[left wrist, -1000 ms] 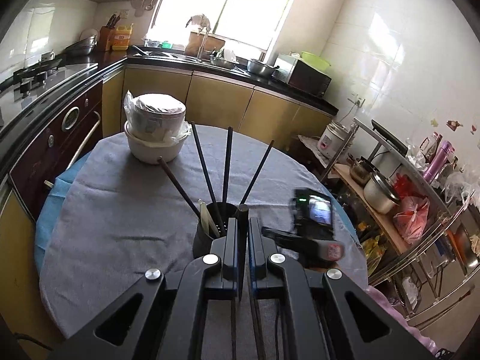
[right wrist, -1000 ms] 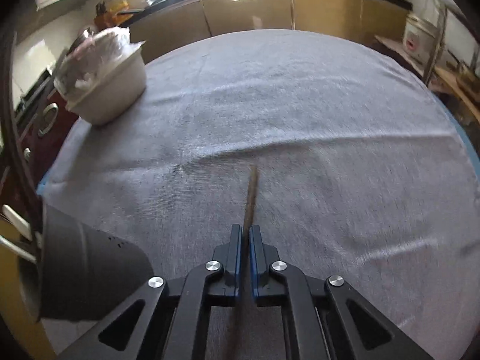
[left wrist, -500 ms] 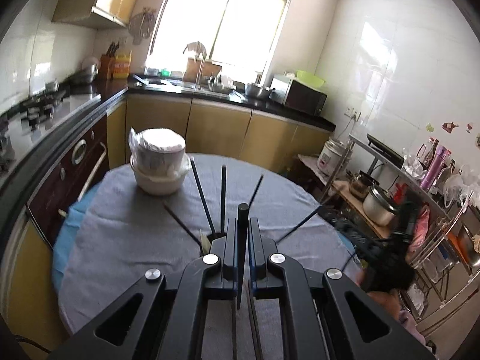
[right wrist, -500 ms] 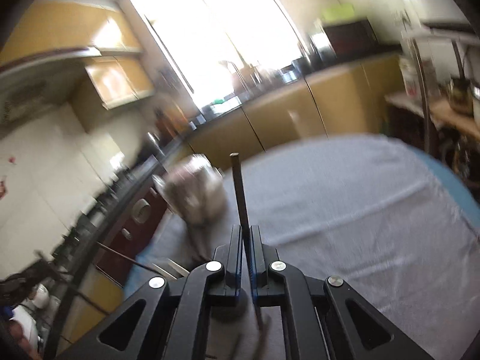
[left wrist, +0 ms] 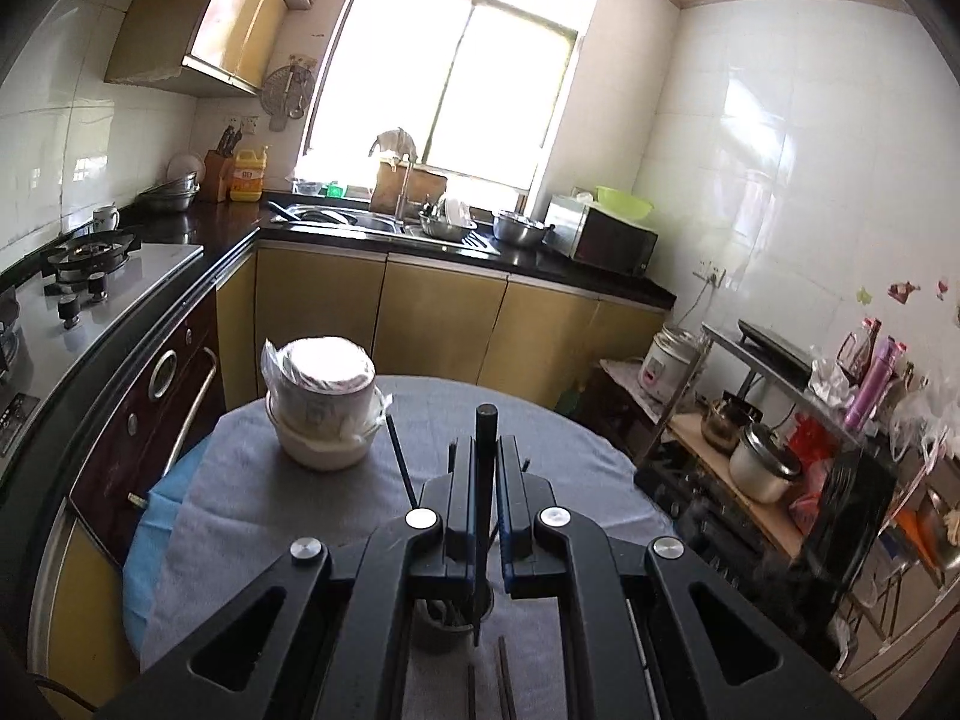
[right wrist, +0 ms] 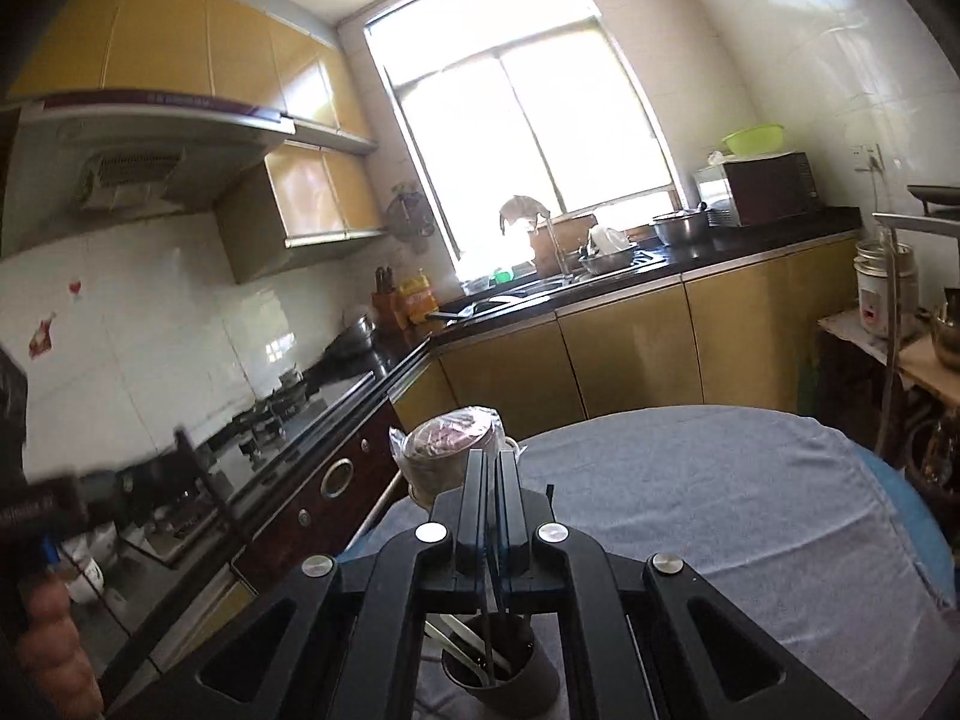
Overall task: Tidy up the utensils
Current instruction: 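Lower the chopsticks into the black holder with both grippers and release them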
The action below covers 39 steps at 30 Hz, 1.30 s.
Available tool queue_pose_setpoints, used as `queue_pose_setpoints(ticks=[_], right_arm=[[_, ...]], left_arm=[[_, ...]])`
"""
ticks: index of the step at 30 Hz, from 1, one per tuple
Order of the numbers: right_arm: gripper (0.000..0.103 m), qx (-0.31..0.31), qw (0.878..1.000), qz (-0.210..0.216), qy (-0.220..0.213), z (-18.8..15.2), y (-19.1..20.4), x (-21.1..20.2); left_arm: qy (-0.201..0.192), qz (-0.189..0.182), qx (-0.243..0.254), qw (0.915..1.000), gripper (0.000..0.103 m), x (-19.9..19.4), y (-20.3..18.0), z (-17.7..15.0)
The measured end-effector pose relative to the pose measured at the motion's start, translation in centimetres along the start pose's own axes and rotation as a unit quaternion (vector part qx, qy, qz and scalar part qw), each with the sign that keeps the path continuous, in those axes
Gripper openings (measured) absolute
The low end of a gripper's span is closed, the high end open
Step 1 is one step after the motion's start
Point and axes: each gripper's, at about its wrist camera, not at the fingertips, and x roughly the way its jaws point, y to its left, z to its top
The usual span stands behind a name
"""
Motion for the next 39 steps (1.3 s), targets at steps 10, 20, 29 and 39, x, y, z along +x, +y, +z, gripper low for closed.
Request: queue_pose_setpoints(ticks=[10, 20, 29, 39], right_arm=[[0.015, 0.019, 0.981, -0.049, 0.188, -6.0, -6.9, 5.6], [0.036, 0.068, 0.931, -0.066, 0.352, -15.8, -10.7, 14.1], [0.017, 0.014, 0.918, -0.139, 0.372, -17.2, -9.3, 17.1], [0.006, 0.015, 0.927, -0.144, 0.347, -16.1, -10.0, 14.4]], left_arm=[[0.006, -0.008, 0.007, 0.9999, 0.006, 0.5, -0.5, -0.2], [0.032, -0.008, 0.007, 0.9994, 0.006, -0.2, -0.3, -3.0], [0.037, -0.016, 0.0, 0.9992, 0.006, -0.8, 0.2, -4.1], [0.041, -0.014, -0.007, 0.999, 0.006, -1.3, 0.5, -4.3]])
